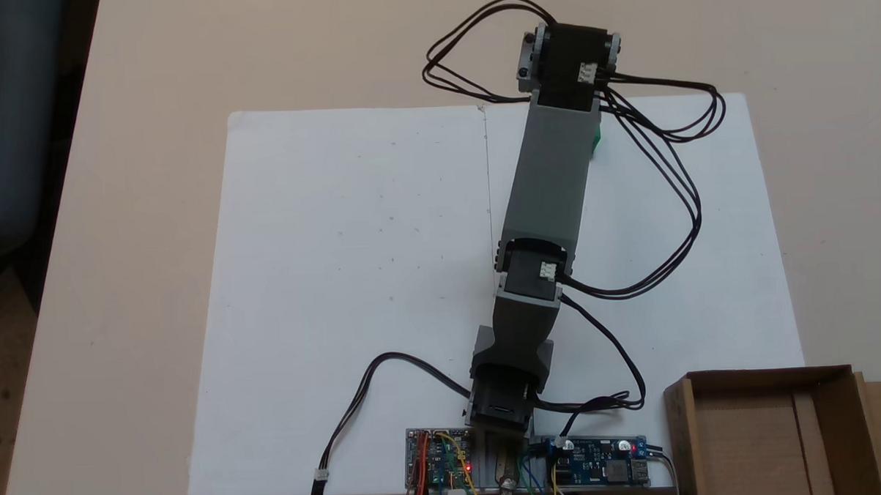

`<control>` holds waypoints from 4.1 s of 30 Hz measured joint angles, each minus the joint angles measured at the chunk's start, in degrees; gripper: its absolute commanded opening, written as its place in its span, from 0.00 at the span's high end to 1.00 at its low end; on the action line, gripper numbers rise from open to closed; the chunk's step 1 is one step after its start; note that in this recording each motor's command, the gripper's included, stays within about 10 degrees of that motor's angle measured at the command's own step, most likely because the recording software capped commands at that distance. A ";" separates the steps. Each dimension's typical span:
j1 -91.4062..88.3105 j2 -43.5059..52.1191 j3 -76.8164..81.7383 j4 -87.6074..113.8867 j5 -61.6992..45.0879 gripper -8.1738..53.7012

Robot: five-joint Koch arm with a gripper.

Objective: Grasp a green dice and put it in the bin.

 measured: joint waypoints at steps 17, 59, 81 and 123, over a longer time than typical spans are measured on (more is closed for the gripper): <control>5.45 -10.20 -15.12 0.00 -5.36 0.06; 5.45 -31.90 -21.09 0.00 -2.02 0.09; 6.86 -38.50 -26.19 0.00 3.34 0.10; 7.73 -44.38 -29.18 0.35 -6.24 0.10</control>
